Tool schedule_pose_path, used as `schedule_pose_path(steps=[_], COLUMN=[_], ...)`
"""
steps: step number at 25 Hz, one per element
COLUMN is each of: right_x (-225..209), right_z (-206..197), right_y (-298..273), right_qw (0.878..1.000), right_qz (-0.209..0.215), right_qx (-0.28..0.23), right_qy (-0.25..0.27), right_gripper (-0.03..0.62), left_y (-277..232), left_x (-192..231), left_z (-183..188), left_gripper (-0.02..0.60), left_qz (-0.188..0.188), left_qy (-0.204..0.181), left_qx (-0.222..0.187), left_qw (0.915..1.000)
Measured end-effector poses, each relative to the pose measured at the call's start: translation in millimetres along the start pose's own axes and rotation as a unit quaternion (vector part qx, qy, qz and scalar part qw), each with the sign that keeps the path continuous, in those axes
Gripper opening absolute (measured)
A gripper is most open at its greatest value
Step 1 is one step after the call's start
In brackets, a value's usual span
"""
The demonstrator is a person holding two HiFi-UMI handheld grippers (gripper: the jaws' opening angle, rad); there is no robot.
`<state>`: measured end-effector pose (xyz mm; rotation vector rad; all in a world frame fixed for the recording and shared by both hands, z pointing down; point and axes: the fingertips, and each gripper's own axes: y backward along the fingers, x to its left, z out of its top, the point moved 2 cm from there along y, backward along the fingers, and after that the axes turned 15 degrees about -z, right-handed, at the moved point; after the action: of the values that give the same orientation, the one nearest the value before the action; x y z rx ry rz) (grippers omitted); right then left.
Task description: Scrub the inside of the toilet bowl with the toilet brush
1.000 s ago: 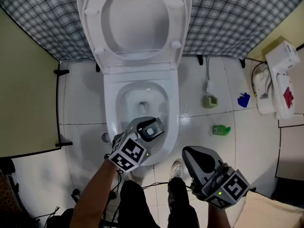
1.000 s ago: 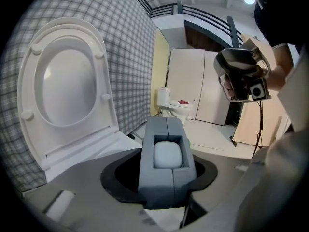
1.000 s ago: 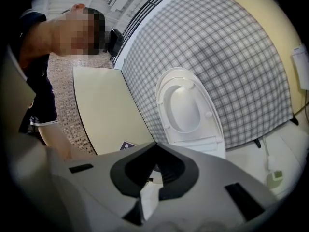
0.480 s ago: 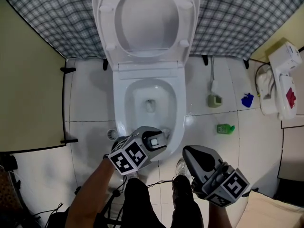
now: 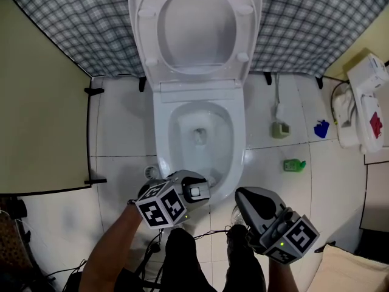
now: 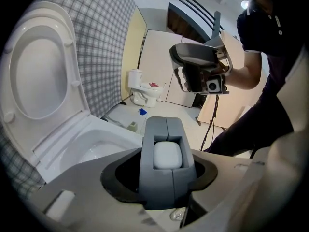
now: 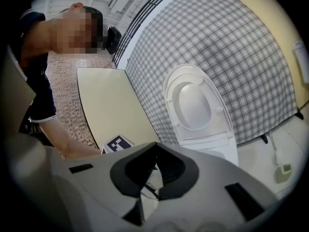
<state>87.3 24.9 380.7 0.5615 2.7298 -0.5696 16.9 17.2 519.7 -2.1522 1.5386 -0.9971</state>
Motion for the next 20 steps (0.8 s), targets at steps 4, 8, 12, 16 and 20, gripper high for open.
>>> schedule_pose_path(steps=[4,8,12,16,20], right_x=[4.3,4.0,-1.7,-12.0,-23.3], right_z=[-1.7,-3.3,-6.4,-6.8,-8.7], right_y=[-0.8,-2.2,-0.1,2.2,6.1], right_qw=[1.0,1.0,1.0,1.0,1.0], right_qz=[0.003,0.004,0.0,-0.009,-0.016], right_qx=[0.001,0.002,0.007,0.009,0.014], right_qy=[-0.002,-0.003,-0.004,-0.003,-0.003], right_gripper=[0.001,0.001,0.001,0.001,0.0], left_y=[12.7,22.6,7.1,-8.3,-14.0], left_x=[-1.4,5.2,6.6,17.5,37.2], left_z=[-7.5,-13.4,-7.6,8.7,17.4], left_gripper=[0.218,0.218,0.218,0.218,0.218], left_qz=[0.0,0.012,0.024,0.063,0.113], left_qy=[0.003,0.02,0.025,0.024,0.025], left_qx=[0.015,0.008,-0.021,-0.077,-0.11], left_qw=[0.9999,0.9997,0.9992,0.9948,0.9871])
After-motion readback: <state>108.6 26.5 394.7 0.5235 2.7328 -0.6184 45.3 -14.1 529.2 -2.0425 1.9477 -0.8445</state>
